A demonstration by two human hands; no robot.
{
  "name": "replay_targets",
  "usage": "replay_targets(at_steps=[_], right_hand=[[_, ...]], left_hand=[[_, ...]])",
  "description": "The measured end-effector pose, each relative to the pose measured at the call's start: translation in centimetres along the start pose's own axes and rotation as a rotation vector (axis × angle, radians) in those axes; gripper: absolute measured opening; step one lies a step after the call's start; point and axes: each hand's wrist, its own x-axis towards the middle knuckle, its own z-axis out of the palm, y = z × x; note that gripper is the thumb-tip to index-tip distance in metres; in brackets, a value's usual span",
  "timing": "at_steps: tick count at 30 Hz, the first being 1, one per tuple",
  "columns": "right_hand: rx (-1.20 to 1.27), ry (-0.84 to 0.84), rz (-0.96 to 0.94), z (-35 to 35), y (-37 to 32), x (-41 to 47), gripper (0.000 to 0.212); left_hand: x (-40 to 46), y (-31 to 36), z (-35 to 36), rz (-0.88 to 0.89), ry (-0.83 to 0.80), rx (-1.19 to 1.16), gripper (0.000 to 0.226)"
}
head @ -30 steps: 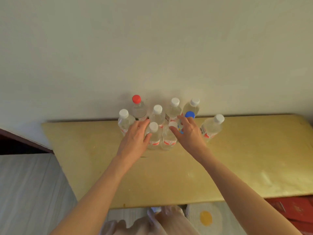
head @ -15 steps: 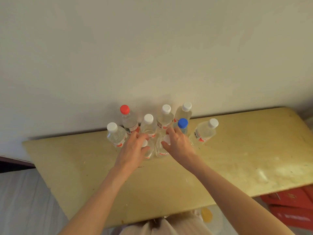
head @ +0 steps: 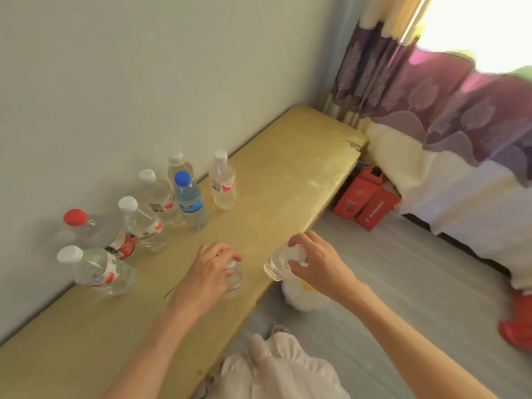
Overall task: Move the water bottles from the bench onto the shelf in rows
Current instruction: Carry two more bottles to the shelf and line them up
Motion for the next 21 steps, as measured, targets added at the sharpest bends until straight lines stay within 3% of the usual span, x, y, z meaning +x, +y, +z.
replay_targets(at_steps=[12,21], right_hand=[[0.058,0.548,0.597,-7.9,12.3,-32.0,0.026],[0.09,0.848,0.974,-12.4,19.2,-58.3,0.027]], left_hand=[[-2.4,26.0,13.7,0.709,-0.348,0.001,0.037],[-13.3,48.6,27.9,0.973,-0.615,-0.176,0.027]])
